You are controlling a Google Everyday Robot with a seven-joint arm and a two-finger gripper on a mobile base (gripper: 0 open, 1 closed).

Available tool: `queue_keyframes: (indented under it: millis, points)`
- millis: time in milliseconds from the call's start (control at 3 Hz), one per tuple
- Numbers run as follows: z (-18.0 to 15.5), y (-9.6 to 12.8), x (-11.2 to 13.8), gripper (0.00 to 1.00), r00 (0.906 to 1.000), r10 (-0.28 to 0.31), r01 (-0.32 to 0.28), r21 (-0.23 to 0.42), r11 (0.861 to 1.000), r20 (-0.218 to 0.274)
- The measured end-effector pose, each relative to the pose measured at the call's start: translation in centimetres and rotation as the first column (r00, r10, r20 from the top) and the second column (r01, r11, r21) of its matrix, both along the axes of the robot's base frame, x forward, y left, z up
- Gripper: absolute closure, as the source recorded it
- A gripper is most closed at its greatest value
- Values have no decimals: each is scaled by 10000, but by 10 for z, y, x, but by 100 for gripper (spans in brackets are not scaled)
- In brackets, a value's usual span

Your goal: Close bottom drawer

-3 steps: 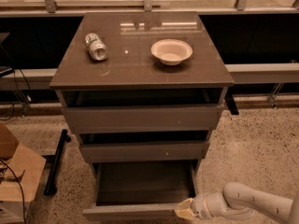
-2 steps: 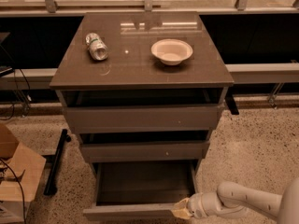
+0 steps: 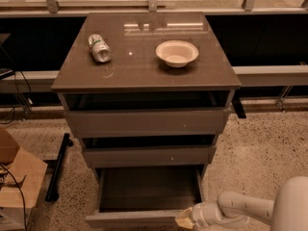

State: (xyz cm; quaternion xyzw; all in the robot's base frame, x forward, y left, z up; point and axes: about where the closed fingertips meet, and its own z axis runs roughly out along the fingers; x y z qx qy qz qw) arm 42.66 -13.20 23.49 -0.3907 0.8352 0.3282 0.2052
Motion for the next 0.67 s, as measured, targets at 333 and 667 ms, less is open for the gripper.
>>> queue_keyframes:
  millis: [333, 667]
  points:
    - [-34, -6, 2, 100, 9983, -575, 576, 65, 9983, -108]
    - [-51, -11, 7, 100, 9948, -1004, 1006, 139, 9948, -156]
